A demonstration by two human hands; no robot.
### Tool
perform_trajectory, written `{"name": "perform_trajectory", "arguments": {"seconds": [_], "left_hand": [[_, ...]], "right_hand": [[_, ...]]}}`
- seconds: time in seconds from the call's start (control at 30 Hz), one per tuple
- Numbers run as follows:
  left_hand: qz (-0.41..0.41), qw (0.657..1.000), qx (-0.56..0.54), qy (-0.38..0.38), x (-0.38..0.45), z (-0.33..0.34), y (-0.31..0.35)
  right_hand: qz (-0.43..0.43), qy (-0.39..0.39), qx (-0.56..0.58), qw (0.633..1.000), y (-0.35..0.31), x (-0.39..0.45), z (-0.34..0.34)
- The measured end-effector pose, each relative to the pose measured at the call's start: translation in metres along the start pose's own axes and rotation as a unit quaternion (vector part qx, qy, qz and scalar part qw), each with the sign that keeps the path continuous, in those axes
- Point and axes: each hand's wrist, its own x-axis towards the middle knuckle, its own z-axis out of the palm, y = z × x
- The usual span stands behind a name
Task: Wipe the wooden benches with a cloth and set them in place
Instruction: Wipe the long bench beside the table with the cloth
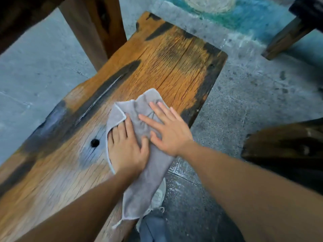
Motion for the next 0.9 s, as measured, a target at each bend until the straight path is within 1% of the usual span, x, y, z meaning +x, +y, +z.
{"name": "perform_trajectory", "arguments": {"seconds": [0.1,0.17,0.33,0.47,0.63,0.73,0.83,0.9], "left_hand": [[0.031,0.999,0.014,0.003,0.057,0.002,0.015],[0.052,0.999,0.014,0.009,0.088,0.002,0.025],[0.081,0.996,0.026,0.009,0.179,0.000,0.057],[0.108,0.993,0.047,0.006,0.249,-0.003,0.083],[0.144,0.987,0.066,0.000,0.303,-0.009,0.106],[0.125,0.990,0.057,0.007,0.332,-0.006,0.114],[0.097,0.994,0.055,0.002,0.357,-0.003,0.123],[0.080,0.995,0.055,0.003,0.375,-0.001,0.128]], "right_hand": [[-0.025,0.006,-0.016,1.000,0.039,0.030,-0.006],[-0.024,0.015,-0.014,1.000,0.057,0.047,-0.011],[0.031,0.032,0.001,0.999,0.119,0.120,-0.031],[0.047,0.032,0.013,0.998,0.165,0.172,-0.047],[0.081,0.021,0.024,0.996,0.201,0.211,-0.061],[0.088,0.034,0.041,0.995,0.221,0.236,-0.068],[0.132,0.038,0.065,0.988,0.235,0.258,-0.070],[0.167,0.026,0.097,0.981,0.244,0.273,-0.074]]}}
